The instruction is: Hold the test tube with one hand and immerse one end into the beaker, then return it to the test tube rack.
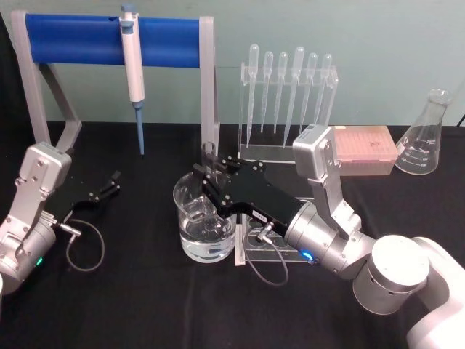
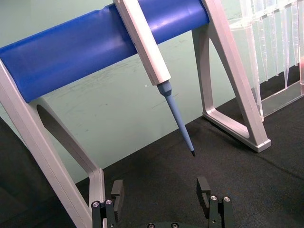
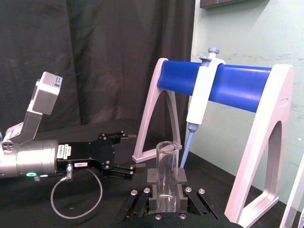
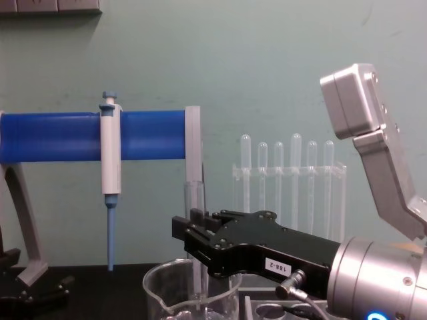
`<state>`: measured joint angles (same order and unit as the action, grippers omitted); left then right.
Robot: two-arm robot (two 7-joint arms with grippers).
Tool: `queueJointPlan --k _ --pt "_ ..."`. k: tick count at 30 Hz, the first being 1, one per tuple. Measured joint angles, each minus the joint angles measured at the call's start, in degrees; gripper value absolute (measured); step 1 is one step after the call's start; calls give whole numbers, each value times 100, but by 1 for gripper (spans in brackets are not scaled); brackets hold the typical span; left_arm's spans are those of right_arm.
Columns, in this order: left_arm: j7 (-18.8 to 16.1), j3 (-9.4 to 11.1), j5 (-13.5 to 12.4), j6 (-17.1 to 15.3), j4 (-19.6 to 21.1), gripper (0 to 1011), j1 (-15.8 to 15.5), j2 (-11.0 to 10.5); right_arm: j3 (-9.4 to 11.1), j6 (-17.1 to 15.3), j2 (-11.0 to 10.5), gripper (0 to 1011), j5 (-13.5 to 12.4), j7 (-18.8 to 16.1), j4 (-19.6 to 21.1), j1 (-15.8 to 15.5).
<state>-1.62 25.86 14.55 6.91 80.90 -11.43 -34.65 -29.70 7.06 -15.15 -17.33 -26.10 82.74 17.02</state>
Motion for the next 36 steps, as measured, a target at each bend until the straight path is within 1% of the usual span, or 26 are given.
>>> queueJointPlan --k 36 --pt "0 0 0 0 0 1000 0 0 0 0 0 229 0 0 0 0"
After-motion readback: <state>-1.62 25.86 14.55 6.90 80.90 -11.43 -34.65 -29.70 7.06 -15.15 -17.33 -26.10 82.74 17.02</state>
